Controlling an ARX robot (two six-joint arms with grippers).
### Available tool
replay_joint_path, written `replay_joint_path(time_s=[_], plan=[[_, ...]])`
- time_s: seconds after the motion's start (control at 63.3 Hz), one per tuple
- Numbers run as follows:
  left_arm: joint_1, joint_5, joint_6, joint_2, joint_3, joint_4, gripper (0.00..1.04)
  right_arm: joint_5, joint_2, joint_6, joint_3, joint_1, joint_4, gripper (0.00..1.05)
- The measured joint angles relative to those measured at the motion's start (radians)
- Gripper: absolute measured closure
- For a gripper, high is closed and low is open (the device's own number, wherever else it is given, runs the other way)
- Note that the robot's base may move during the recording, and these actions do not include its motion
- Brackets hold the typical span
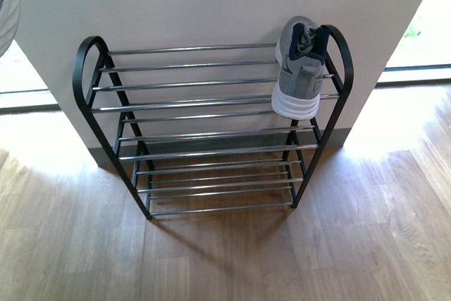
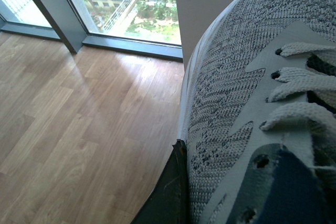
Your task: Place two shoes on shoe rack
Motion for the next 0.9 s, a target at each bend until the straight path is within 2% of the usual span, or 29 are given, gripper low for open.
replay_joint_path(time_s=[0.6,0.679,0.9], plan=[[0.000,0.000,0.000,0.000,0.000,0.000,1.03,-0.002,-0.200,0.000,0.000,0.000,-0.196,1.03],[0.000,0.001,0.000,0.000,0.000,0.000,1.03,-0.001,-0.327,0.000,0.000,0.000,-0.351,1.03],[0.000,0.001,0.000,0.000,0.000,0.000,1.03,-0.002,-0.363,0.000,0.000,0.000,-0.365,1.03]])
